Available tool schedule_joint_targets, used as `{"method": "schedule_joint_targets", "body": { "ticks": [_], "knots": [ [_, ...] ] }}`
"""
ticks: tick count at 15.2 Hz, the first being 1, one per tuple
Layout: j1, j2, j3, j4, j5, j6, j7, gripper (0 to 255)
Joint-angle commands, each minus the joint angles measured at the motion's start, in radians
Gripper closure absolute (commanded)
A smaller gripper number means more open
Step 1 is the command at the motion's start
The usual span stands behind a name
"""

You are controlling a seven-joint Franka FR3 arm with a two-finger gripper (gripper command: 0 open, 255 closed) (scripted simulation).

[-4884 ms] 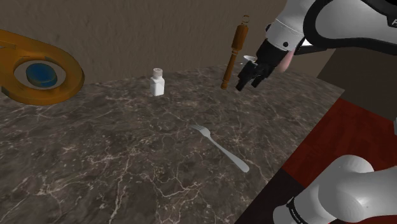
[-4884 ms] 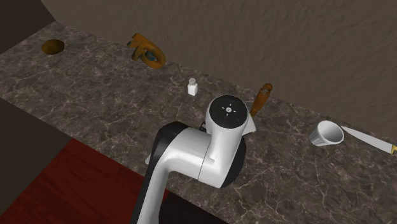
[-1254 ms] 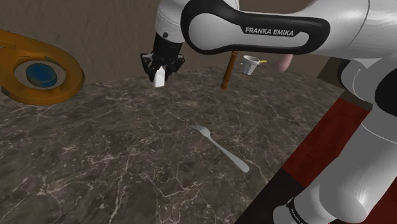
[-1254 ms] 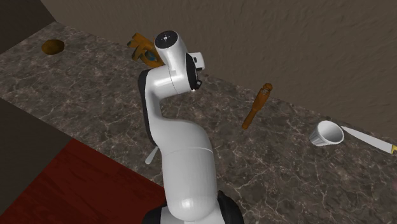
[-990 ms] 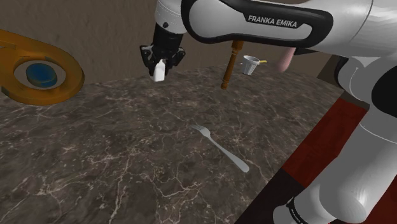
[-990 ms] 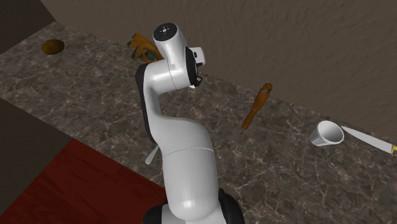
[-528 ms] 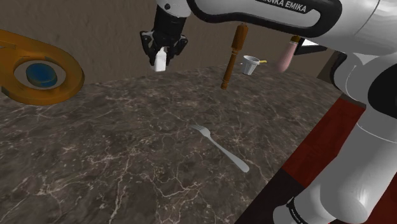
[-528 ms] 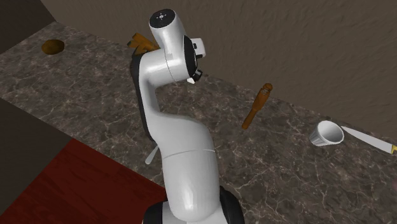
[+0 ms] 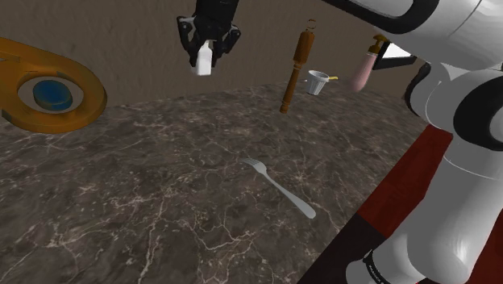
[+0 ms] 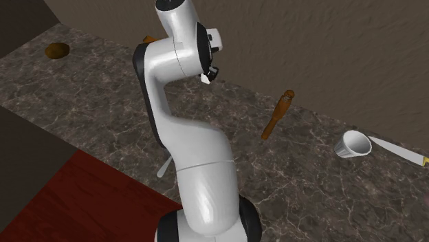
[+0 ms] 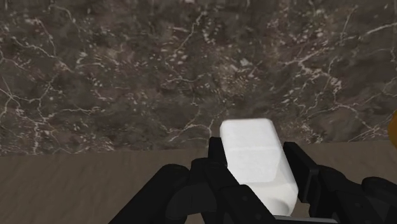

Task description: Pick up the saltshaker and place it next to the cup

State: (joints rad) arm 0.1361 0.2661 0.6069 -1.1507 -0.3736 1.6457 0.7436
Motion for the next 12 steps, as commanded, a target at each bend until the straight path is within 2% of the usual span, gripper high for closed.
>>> {"method": "schedule_joint_targets", "body": {
  "ticks": [1,5,9,12],
  "knots": [
    [0.021,0.03,0.0,0.072,-0.019,-0.046,-0.005,255],
    [0.062,0.078,-0.003,0.189,-0.053,-0.12,-0.012,255],
    [-0.104,-0.097,-0.013,-0.043,0.085,-0.018,-0.103,255],
    [-0.187,-0.203,-0.048,-0.166,0.175,0.033,-0.189,255]
  ]
}}
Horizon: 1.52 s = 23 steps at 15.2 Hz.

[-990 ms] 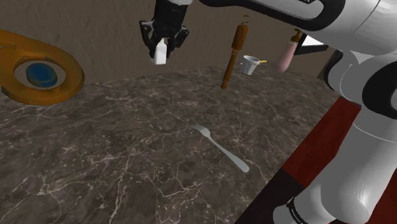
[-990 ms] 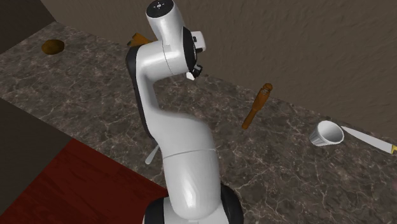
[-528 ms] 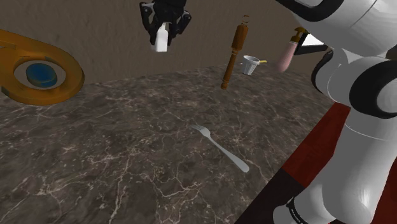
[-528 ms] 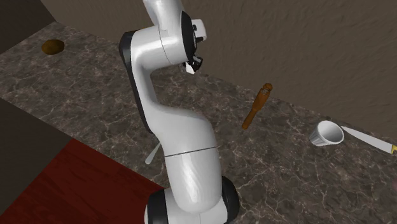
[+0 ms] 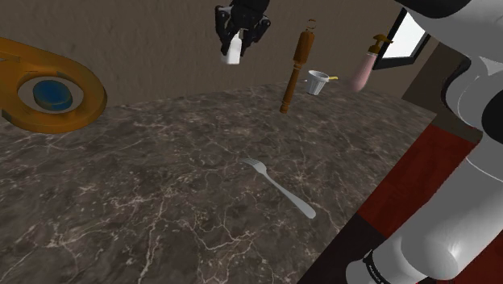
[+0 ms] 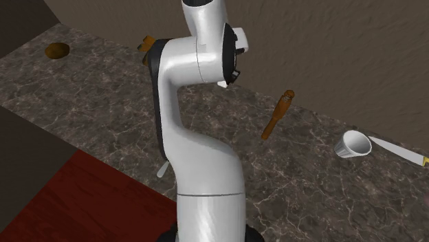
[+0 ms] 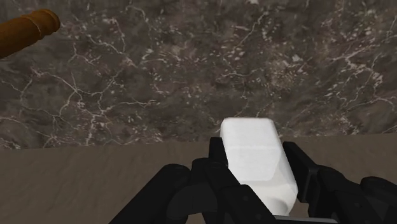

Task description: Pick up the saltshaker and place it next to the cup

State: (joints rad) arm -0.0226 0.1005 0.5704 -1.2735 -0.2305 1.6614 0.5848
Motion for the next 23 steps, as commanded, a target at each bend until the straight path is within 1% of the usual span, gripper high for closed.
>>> {"method": "schedule_joint_targets", "body": {
  "ticks": [1,4,10,16,23],
  "knots": [
    [-0.05,-0.068,-0.026,-0.077,0.059,0.031,-0.06,255],
    [-0.102,-0.15,-0.075,-0.167,0.13,0.062,-0.151,255],
    [-0.169,-0.266,-0.187,-0.293,0.227,0.095,-0.325,255],
    [-0.219,-0.329,-0.297,-0.365,0.283,0.106,-0.489,255],
    [-0.274,-0.348,-0.419,-0.39,0.32,0.102,-0.668,255]
  ]
}}
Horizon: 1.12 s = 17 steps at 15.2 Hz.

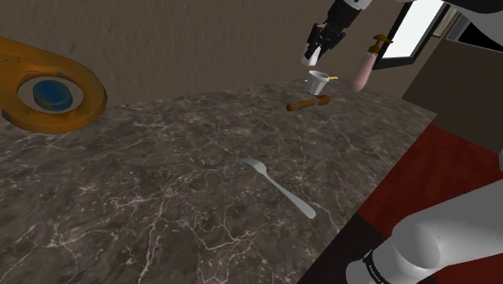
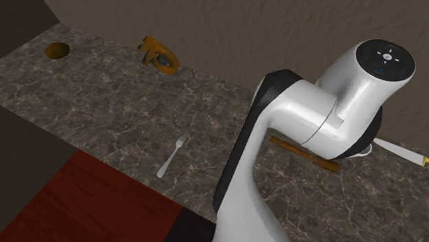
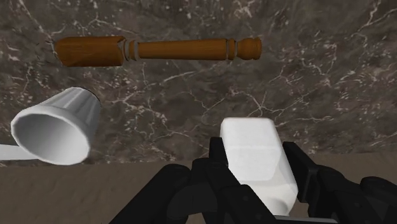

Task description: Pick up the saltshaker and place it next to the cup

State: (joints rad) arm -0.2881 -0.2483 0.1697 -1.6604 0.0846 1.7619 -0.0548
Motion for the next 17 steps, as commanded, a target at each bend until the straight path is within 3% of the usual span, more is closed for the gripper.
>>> {"method": "schedule_joint_targets", "body": {
  "ticks": [1,9,17],
  "knots": [
    [-0.016,0.003,-0.035,-0.001,0.009,0.0,-0.054,255],
    [-0.082,0.056,-0.165,0.056,0.043,-0.024,-0.249,255],
    [-0.156,0.181,-0.284,0.203,0.094,-0.076,-0.438,255]
  ]
}}
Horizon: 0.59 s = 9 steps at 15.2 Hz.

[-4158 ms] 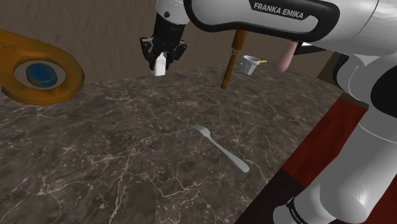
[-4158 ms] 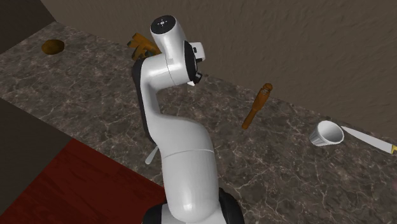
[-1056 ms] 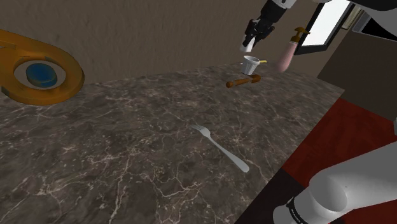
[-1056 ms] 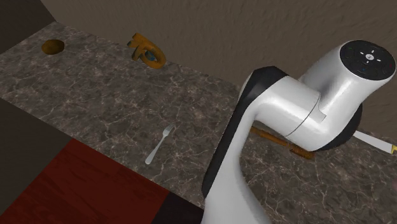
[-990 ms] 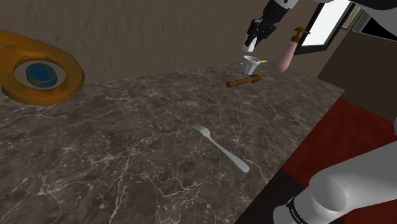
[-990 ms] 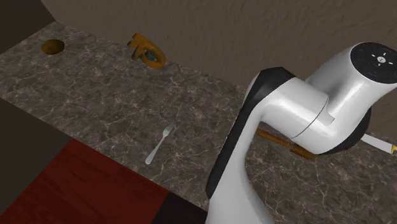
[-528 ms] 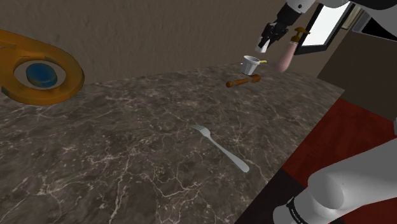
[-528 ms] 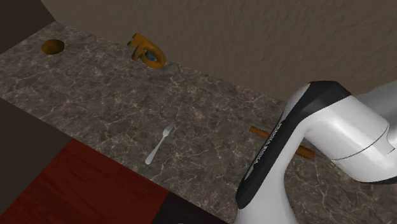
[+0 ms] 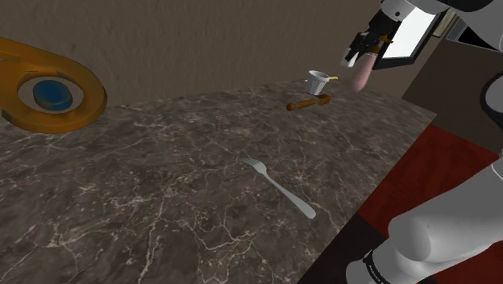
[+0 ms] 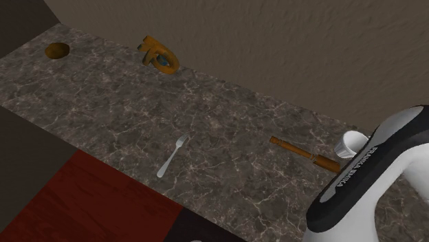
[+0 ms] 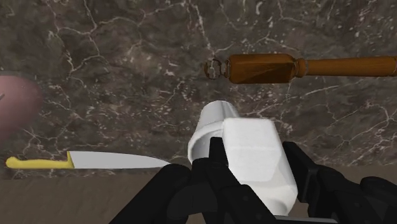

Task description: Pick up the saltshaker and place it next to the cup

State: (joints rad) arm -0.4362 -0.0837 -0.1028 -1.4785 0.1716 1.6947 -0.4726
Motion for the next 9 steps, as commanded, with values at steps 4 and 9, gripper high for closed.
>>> {"method": "schedule_joint_targets", "body": {
  "ticks": [4,9],
  "knots": [
    [-0.056,0.109,-0.065,0.137,0.046,-0.051,-0.11,255],
    [-0.089,0.156,-0.092,0.155,0.072,-0.037,-0.173,255]
  ]
}}
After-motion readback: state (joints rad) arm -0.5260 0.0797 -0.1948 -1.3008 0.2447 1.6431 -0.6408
